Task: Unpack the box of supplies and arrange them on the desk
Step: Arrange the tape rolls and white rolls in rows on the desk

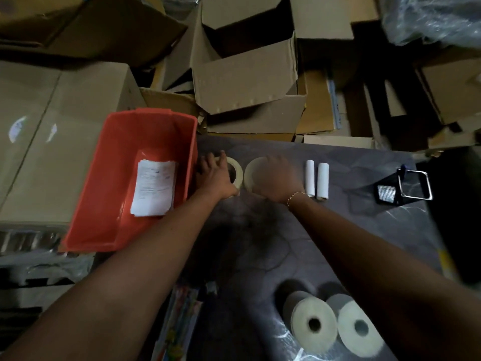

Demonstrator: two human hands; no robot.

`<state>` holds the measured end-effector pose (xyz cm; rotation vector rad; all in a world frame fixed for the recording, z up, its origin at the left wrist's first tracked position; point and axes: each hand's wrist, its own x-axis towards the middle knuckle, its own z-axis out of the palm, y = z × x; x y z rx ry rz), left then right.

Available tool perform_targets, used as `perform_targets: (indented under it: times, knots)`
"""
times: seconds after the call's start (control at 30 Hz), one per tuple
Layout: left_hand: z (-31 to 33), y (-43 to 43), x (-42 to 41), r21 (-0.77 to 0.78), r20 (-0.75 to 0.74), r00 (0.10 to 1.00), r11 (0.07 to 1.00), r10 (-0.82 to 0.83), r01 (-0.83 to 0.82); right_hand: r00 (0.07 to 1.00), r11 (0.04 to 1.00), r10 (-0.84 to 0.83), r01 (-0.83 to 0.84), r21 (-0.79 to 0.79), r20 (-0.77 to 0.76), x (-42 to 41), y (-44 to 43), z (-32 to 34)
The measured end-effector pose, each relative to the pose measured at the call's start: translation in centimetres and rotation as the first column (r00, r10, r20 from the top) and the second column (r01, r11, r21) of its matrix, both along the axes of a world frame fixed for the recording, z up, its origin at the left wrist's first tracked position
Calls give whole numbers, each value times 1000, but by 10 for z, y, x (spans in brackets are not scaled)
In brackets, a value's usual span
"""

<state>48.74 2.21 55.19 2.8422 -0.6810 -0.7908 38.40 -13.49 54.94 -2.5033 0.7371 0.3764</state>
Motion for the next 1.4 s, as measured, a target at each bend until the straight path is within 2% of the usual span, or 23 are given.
perform_targets:
  times: [0.07,0.13,0.2,0.27,0.3,0.37,0.47,0.53,0.6,0.7,0.87,1.07,1.17,1.4]
  knots:
    - [2,-2,-6,-41,78,993,995,-88,91,996,998,-42,45,-37,78,-12,-9,3]
    - [8,-11,-19,-157,206,967,970,-152,186,981,989,-124,135,-65,151,-29,-23,5]
    - [14,-25,-37,-284,306,934,919,-183,273,962,971,-205,223,-86,178,-51,-40,5]
    - [15,-48,-58,-368,337,906,850,-257,378,946,950,-281,298,-91,163,-72,-58,3]
    - [15,-62,-69,-401,307,902,818,-305,413,938,941,-314,328,-81,147,-80,-67,1]
    - [10,-93,-90,-430,151,910,803,-386,412,934,935,-350,353,-37,76,-89,-82,-4]
    - [-3,-135,-114,-332,-135,922,893,-364,304,965,966,-258,258,-8,-48,-96,-93,-13]
    - [-13,-151,-121,-244,-261,908,932,-329,268,977,983,-184,184,-13,-104,-101,-94,-15]
    - [-21,-155,-126,-184,-255,898,930,-357,318,980,987,-161,158,-34,-115,-111,-95,-14]
    - [-24,-146,-143,-186,-209,903,922,-375,340,984,991,-135,134,-17,-114,-133,-95,-15]
    - [-13,-125,-183,-210,-272,920,951,-281,229,985,991,-88,102,91,-145,-187,-86,-2]
    - [29,-130,-252,-399,-296,936,915,-190,60,973,953,-228,214,213,42,-272,-109,39]
    - [49,-145,-301,-436,-317,922,898,-221,65,959,942,-263,231,245,106,-329,-129,57]
    - [60,-159,-422,-479,-365,884,873,-292,90,935,921,-327,284,266,133,-459,-137,65]
